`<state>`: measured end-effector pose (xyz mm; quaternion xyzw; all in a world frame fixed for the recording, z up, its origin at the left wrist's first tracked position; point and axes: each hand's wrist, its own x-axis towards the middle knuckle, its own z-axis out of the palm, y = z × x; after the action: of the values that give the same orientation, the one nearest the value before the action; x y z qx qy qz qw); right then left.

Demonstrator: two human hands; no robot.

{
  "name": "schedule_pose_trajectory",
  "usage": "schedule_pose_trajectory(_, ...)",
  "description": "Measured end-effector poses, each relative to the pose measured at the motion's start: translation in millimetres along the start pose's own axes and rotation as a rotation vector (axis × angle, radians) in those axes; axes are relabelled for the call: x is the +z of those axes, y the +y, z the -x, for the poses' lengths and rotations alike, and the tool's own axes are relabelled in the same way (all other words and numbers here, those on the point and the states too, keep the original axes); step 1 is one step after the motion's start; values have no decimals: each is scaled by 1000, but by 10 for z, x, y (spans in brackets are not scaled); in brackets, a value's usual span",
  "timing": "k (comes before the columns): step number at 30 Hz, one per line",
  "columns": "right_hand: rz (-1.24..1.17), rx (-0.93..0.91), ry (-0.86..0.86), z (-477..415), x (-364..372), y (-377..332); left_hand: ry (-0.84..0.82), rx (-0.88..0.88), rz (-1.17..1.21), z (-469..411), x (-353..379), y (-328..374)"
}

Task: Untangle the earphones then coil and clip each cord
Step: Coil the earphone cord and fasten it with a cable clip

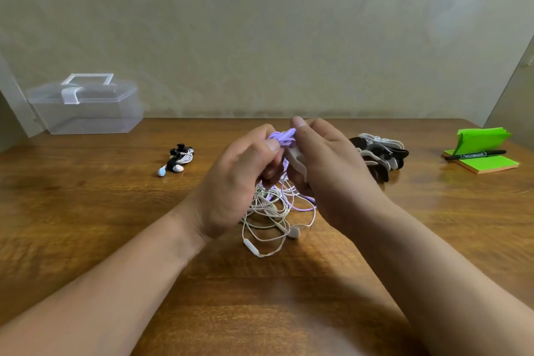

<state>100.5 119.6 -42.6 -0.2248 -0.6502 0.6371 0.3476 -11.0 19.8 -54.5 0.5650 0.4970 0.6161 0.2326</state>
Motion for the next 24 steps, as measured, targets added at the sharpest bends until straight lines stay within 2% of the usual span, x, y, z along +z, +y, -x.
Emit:
schedule_pose_trajectory(3,-59,12,58,-1,18,39,-77,30,-138,49,34,14)
schedule_pose_trajectory(6,-66,15,24,-19,-29,46,-112,-29,-154,63,65,20)
schedule_pose_trajectory(11,-174,80,-300,-26,-117,-39,-168,-38,-61,31,-20,80)
schedule_pose_trajectory(16,-153,11,-648,-48,-281,-87,-182,-82,112,33,-153,67)
schedule_pose_trajectory(19,-147,-17,-666,-52,-372,-102,-157,-106,135,8,-215,21)
schedule_pose_trajectory(24,166,-192,-592,-44,-363,-68,-152,-152,227,6,-241,21)
